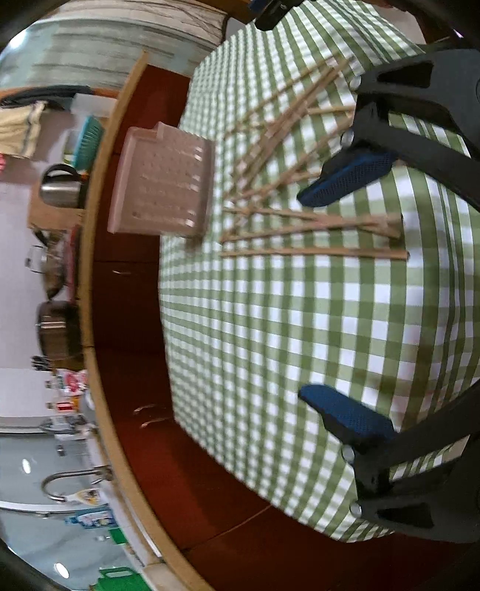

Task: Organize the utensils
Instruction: 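Grasp a wooden chopstick with the left gripper while the right gripper grasps another chopstick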

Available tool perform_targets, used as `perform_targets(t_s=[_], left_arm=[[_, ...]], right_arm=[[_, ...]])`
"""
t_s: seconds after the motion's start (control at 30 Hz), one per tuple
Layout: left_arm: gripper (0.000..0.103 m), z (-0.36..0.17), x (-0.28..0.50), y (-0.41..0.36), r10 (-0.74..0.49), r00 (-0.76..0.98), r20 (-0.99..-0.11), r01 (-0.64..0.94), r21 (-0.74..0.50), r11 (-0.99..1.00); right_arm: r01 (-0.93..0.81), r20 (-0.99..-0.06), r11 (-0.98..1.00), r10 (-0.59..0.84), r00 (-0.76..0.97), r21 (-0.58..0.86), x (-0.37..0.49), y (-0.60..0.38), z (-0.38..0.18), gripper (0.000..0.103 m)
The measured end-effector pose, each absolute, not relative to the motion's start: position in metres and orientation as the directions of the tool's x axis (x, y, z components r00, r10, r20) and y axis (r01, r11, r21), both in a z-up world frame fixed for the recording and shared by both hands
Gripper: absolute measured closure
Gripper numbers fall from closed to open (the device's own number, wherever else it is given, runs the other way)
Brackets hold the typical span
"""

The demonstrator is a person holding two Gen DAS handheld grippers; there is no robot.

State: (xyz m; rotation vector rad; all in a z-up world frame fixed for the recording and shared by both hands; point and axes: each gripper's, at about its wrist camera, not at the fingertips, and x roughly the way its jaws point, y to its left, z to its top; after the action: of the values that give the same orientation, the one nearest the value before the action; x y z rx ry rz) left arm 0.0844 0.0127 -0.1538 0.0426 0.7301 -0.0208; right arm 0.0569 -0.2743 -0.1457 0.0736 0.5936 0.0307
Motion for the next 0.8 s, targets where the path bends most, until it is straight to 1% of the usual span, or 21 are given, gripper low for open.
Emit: perform_targets(t_s=[0.03,0.17,0.2,0.23,0.27,0.4,0.5,0.57,0.63,0.67,0.7,0.73,0.8], left_arm=[[0.023,-0.16,0.086,0.014,-0.007,0.735,-0.678,0.037,0.03,0.999],[0.027,-0.179,0.091,0.018,-0.015,0.71,-0.705,0.052,0.032,0.998],[0.03,-0.184,0.092,0.019,-0.017,0.705,-0.709,0.059,0.034,0.998],[0.034,-0.189,0.092,0.019,-0.02,0.696,-0.718,0.067,0.037,0.997],[0.036,-0.194,0.093,0.019,-0.022,0.686,-0.727,0.073,0.039,0.997],[0.039,-0.207,0.094,0.021,-0.041,0.646,-0.763,0.084,0.018,0.996],[0.039,-0.207,0.093,0.02,-0.055,0.649,-0.759,0.093,0.007,0.996],[0.039,-0.207,0.093,0.016,-0.058,0.651,-0.757,0.107,0.016,0.994],[0.039,-0.21,0.094,0.014,-0.057,0.648,-0.76,0.113,0.023,0.993],[0.039,-0.21,0.095,0.014,-0.065,0.645,-0.762,0.116,0.013,0.993],[0.041,-0.211,0.095,0.014,-0.074,0.641,-0.764,0.122,0.006,0.993],[0.046,-0.212,0.096,0.014,-0.079,0.638,-0.766,0.126,0.003,0.992],[0.05,-0.215,0.097,0.014,-0.077,0.628,-0.774,0.135,0.011,0.991]], right_arm=[[-0.01,-0.565,0.997,0.053,0.824,0.079,0.061,-0.276,-0.149,0.007],[-0.025,-0.583,0.997,0.063,0.81,0.074,0.069,-0.272,-0.163,0.007],[-0.029,-0.587,0.997,0.064,0.807,0.07,0.07,-0.271,-0.166,0.008],[-0.031,-0.59,0.997,0.065,0.805,0.068,0.071,-0.272,-0.169,0.008],[-0.034,-0.594,0.997,0.067,0.801,0.066,0.072,-0.271,-0.171,0.009],[-0.042,-0.603,0.996,0.078,0.794,0.073,0.075,-0.27,-0.175,0.011],[-0.048,-0.604,0.996,0.08,0.793,0.069,0.077,-0.269,-0.177,0.011],[-0.051,-0.608,0.996,0.082,0.79,0.068,0.078,-0.268,-0.178,0.013],[-0.058,-0.615,0.996,0.091,0.783,0.074,0.079,-0.267,-0.18,0.026],[-0.059,-0.621,0.995,0.094,0.778,0.077,0.08,-0.268,-0.181,0.028],[-0.059,-0.626,0.995,0.096,0.774,0.079,0.081,-0.268,-0.182,0.029],[-0.058,-0.627,0.995,0.097,0.773,0.082,0.081,-0.268,-0.183,0.029],[-0.057,-0.63,0.994,0.101,0.77,0.09,0.081,-0.269,-0.184,0.031]])
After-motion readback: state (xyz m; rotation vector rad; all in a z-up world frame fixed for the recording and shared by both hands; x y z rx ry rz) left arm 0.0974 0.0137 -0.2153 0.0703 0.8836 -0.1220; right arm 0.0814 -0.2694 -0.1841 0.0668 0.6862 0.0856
